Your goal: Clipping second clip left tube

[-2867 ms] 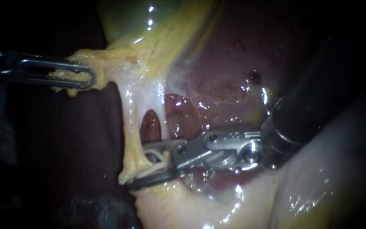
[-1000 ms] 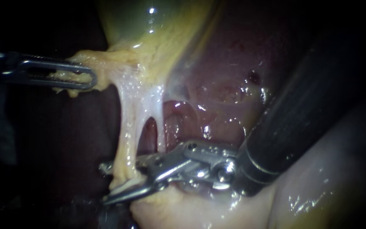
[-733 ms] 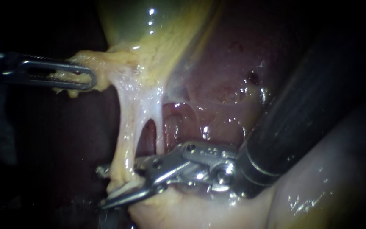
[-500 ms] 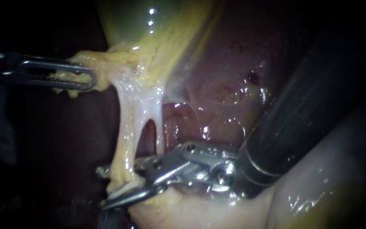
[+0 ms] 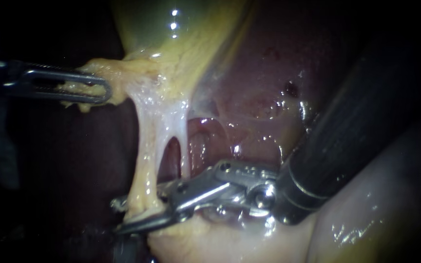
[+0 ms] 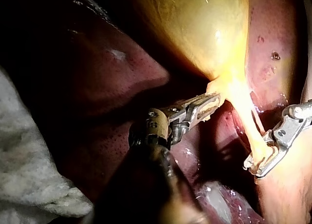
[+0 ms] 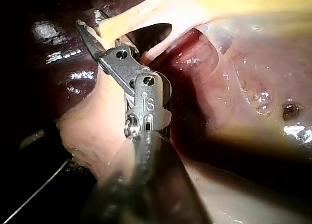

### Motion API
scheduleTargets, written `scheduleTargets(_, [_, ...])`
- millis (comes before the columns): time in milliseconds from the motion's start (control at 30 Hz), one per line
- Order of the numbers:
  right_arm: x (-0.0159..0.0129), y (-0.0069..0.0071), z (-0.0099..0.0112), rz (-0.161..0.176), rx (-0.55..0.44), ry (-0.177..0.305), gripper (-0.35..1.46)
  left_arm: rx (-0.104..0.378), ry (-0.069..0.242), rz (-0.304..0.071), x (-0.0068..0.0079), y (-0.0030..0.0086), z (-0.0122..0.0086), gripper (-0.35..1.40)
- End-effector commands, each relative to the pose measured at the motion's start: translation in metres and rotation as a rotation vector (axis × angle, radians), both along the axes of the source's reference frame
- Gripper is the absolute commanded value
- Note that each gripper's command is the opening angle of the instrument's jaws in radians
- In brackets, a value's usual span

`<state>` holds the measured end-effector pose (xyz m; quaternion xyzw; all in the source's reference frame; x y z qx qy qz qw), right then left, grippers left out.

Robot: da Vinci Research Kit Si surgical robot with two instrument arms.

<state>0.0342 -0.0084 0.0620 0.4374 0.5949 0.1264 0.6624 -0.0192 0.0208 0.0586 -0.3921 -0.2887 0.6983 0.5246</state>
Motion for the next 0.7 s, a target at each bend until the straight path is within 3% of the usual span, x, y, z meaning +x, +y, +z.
scheduleTargets(33, [0.0000,0.0000,0.0001,0.000,0.000,0.000,-0.03,0.000,0.000,0.000,0.0000,0.0000,0.0000,-0.35])
scheduleTargets(167, [-0.0001,0.0001,0.0002,0.008,-0.001,-0.005,-0.14,0.000,0.000,0.000,0.0000,0.0000,0.0000,-0.35])
scheduleTargets(267, [-0.0003,0.0001,0.0002,0.010,-0.005,-0.012,-0.35,0.000,0.000,0.000,0.0000,0.0000,0.0000,-0.35])
scheduleTargets(367, [-0.0004,0.0001,0.0003,0.018,-0.013,-0.032,-0.35,0.000,0.000,0.000,0.0000,0.0000,0.0000,-0.35])
scheduleTargets(467, [-0.0005,0.0004,0.0005,-0.013,0.092,-0.071,-0.35,0.000,0.000,0.000,0.0000,0.0000,0.0000,-0.35])
scheduleTargets(700, [-0.0007,0.0004,0.0006,-0.018,0.099,-0.083,-0.35,0.000,0.000,0.000,0.0000,0.0000,0.0000,-0.35])
